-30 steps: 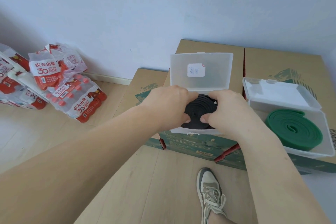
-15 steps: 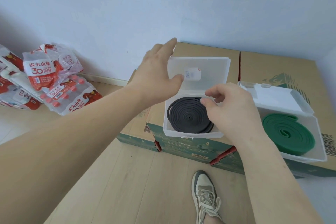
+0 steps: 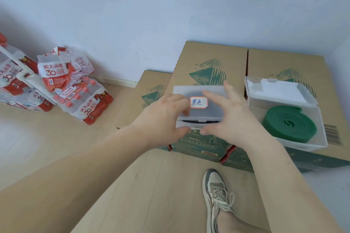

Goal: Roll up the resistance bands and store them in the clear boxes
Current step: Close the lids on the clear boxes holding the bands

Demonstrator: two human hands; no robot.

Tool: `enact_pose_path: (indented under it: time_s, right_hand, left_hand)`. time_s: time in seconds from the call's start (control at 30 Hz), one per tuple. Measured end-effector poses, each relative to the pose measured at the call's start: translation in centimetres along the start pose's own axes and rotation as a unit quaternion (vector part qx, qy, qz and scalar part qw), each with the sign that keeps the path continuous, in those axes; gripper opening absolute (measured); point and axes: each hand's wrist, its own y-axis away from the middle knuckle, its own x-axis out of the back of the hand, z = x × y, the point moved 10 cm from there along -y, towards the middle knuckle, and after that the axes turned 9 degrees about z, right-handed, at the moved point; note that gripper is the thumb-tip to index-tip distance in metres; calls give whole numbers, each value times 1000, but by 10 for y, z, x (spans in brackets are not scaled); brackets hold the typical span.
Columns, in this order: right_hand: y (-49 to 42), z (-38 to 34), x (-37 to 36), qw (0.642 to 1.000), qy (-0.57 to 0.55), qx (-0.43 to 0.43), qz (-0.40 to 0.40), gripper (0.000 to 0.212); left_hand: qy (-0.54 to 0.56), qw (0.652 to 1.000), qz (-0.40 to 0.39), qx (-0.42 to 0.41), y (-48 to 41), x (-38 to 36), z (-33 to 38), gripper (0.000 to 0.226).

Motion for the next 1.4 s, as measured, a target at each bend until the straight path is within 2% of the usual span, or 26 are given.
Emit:
enact_pose_path:
  time_s: [0.17, 0.3, 0.43, 0.53, 0.63, 0.7, 0.77, 0.93, 1.1, 1.27, 1.4]
  right_hand:
    - [0, 11, -5, 999, -11, 5, 35, 80]
    - [-3, 7, 2, 1000, 14, 6, 26, 66]
    - [-13, 1, 20, 999, -15, -12, 47, 50]
    - [-19, 2, 24, 997, -27, -30, 59, 53]
    - [-22, 8, 26, 989, -102, -39, 100, 65]
    - [-24, 11, 25, 982, -139, -42, 118, 66]
    - [-26, 14, 24, 978, -156, -49, 127, 61]
    - [-30, 20, 23, 970, -171, -79, 153, 32]
    - [-33, 23, 22, 967, -177, -84, 163, 30]
    - [-31, 25, 21, 958, -199, -90, 185, 30]
    - [-30, 28, 21, 958, -194, -89, 191, 32]
  left_hand:
    - [12, 999, 45, 27, -5, -8, -3, 36]
    - [63, 994, 66, 66, -8, -2, -9, 38]
    - [84, 989, 93, 73, -9, 15, -16, 30]
    - [92, 989, 63, 101, -14, 19, -25, 30]
    - [132, 975, 33, 173, -26, 19, -41, 32]
    - [143, 971, 19, 190, -37, 20, -46, 35]
    - [137, 972, 1, 191, -47, 19, -48, 34]
    - [131, 972, -11, 196, -62, 16, -50, 25]
    - [98, 976, -45, 187, -70, 16, -46, 23]
    - [77, 983, -26, 163, -68, 16, -37, 17]
    - [96, 980, -1, 174, -63, 21, -40, 18]
